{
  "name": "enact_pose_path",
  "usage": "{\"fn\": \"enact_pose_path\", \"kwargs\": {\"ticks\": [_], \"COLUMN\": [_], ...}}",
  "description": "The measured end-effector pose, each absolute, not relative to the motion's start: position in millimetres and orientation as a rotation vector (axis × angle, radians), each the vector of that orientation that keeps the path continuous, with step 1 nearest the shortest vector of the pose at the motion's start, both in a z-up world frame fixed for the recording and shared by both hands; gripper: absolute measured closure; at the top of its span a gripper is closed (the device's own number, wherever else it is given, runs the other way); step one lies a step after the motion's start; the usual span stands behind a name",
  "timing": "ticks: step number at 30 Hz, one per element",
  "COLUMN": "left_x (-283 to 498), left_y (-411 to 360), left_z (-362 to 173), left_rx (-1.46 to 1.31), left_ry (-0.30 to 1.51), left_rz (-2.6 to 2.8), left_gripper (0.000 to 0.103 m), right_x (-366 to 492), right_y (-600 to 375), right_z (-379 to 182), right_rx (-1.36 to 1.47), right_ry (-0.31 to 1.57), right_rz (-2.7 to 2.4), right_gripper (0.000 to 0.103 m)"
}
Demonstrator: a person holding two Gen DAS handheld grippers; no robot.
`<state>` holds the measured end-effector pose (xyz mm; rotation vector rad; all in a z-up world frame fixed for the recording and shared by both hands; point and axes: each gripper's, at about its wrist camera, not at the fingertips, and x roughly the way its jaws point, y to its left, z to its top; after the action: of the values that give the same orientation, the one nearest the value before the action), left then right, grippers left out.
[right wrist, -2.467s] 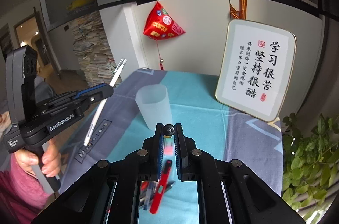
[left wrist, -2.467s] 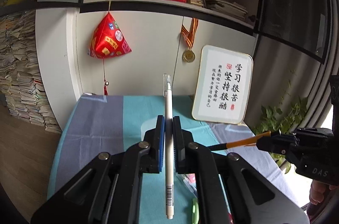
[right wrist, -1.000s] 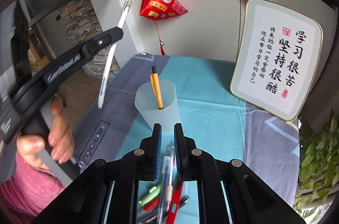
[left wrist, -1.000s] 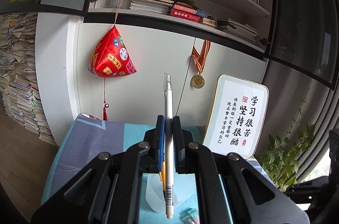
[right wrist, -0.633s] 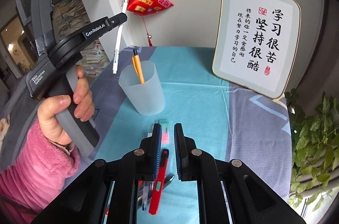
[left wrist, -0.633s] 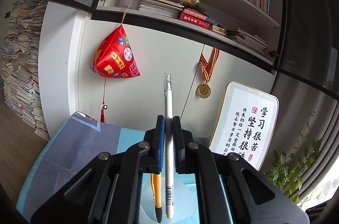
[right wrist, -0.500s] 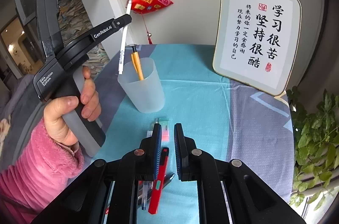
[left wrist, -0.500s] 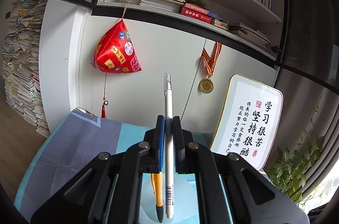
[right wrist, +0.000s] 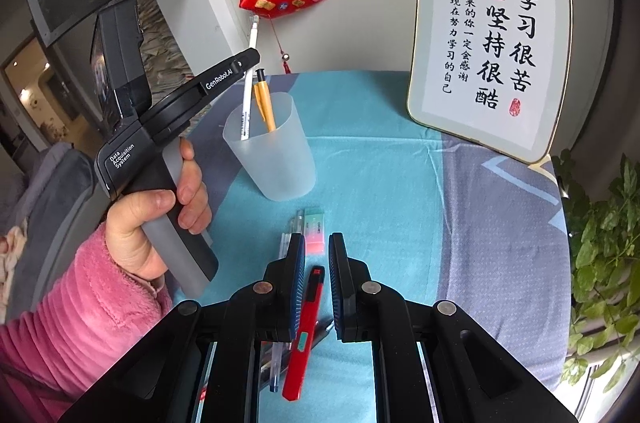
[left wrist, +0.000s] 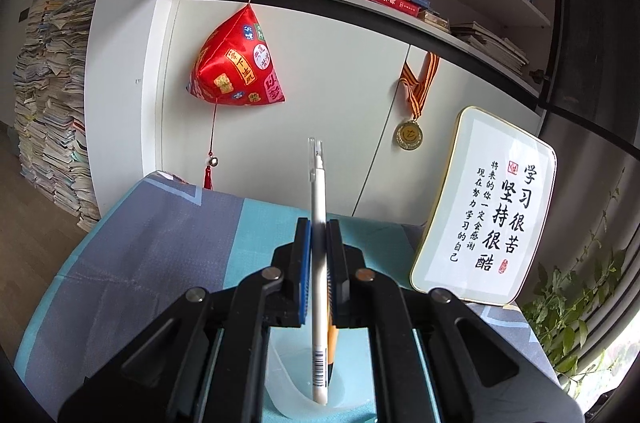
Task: Organize stationery
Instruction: 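Lower the white gel pen into the frosted cup and open the left tool, then grasp the red marker with the right tool while the left tool grasps the clear blue gel pen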
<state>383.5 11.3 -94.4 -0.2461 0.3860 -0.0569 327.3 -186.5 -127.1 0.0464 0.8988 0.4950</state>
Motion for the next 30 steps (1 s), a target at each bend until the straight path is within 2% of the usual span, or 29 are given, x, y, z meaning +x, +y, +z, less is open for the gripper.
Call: {"fn": "enact_pose_path", "kwargs": {"ticks": [11,14,16,17,23,25,28,30], "left_x": [359.0,349.3,339.5,333.6,299.1,294.5,294.8,297.7], "left_y": [9.4,11.4,12.1,12.5,4.6,2.0,-2.8,-7.4], "left_z": [-97.5,-97.1,-95.9,-95.0,-102.2,-111.9,-129.5,-140.0], "left_rx": [-0.188,-0.177,-0.173,-0.176,-0.154,-0.161,-0.180,-0.187], "left_ry": [0.497,0.548,0.575,0.583,0.652,0.699,0.769,0.823], "left_rz": [-0.088,-0.101,-0.097,-0.104,-0.141,-0.151,-0.157,-0.163], "left_gripper": [0.097,0.083,0.064,0.061,0.056,0.056,0.056,0.057], "right_x": [310.8,300.9,293.6,291.2,280.8,276.6,272.0,269.7], "right_y": [-183.9,-182.3,-180.3,-178.8,-174.5,-174.8,-176.4,-176.3], "right_z": [-152.4,-159.2,-162.5,-164.7,-179.1,-183.1,-188.8,-192.9], "right_rx": [0.001,-0.015,-0.023,-0.026,-0.036,-0.034,-0.019,-0.023], "right_ry": [0.987,1.006,1.018,1.027,1.085,1.099,1.111,1.116], "right_rz": [0.488,0.492,0.495,0.497,0.486,0.487,0.485,0.472], "right_gripper": [0.093,0.093,0.093,0.093,0.091,0.088,0.076,0.076]}}
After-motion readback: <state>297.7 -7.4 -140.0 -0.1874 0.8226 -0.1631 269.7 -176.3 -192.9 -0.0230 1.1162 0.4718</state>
